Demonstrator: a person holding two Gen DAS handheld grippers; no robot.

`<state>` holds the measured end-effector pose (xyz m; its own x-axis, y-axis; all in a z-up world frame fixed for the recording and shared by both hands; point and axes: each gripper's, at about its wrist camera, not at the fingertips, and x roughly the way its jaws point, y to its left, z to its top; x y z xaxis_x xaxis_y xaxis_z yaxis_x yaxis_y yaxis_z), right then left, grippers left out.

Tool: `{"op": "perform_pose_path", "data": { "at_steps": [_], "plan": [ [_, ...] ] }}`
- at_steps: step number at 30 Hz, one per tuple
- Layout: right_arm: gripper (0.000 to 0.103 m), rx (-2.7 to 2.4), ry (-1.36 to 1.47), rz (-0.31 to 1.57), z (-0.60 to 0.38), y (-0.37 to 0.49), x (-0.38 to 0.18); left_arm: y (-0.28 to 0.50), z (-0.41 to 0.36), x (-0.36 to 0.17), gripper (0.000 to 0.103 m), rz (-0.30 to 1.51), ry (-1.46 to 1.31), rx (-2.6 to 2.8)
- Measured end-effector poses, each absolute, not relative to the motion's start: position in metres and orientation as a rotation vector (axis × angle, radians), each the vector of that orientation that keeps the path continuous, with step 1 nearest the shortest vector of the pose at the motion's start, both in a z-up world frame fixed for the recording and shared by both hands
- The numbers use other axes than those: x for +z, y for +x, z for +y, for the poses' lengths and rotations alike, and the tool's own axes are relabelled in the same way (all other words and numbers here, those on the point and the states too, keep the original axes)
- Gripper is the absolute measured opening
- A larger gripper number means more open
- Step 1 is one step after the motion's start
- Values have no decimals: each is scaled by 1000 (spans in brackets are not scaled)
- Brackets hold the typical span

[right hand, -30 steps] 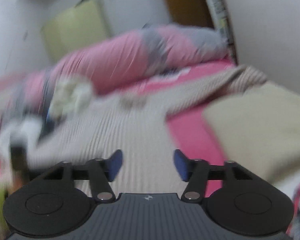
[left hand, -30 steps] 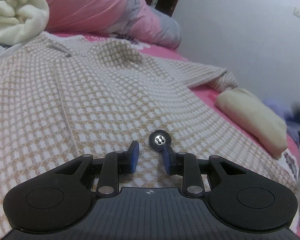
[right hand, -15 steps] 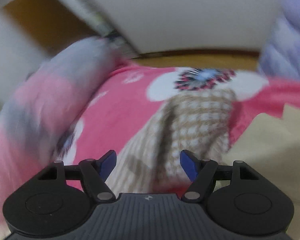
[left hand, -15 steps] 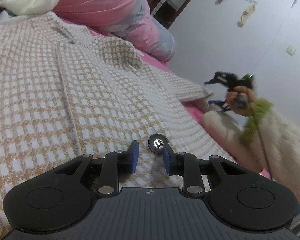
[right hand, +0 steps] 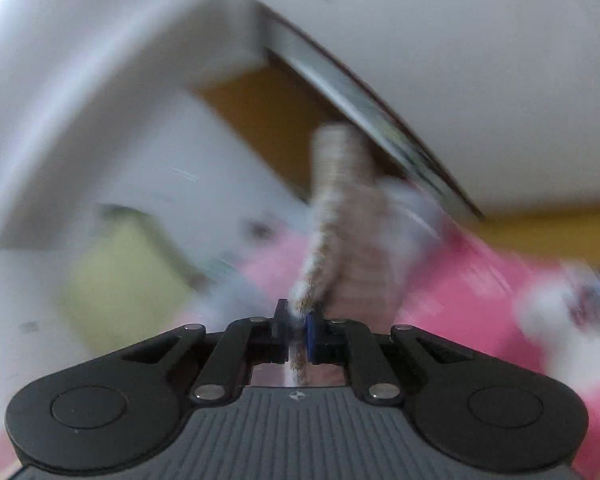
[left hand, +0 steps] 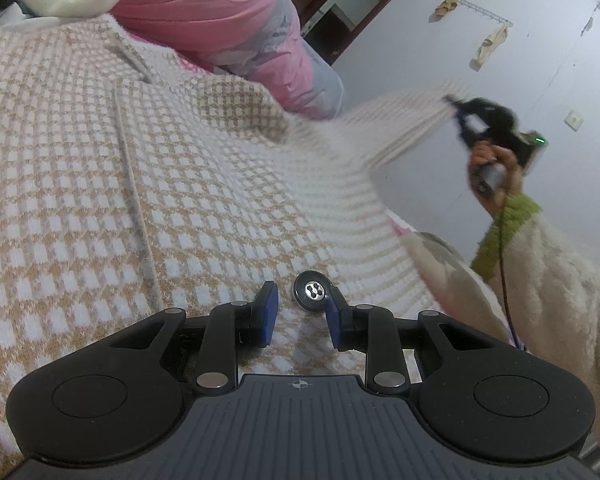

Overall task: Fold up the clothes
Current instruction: 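Grasp the cardigan sleeve cuff with the right tool and lift it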

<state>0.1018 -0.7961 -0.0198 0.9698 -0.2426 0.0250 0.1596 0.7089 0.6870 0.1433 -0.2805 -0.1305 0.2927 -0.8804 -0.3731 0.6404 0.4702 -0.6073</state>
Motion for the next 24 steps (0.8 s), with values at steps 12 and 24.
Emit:
{"op": "perform_pose_path", "data": {
  "at_steps": [12, 24],
  "plan": [
    [8, -815, 1208, 226, -864, 84, -163, 145, -276, -132, 26, 745, -386, -1049],
    [13, -690, 753, 156, -801, 113, -41, 147, -274, -130, 26, 752, -393, -1042]
  ]
}}
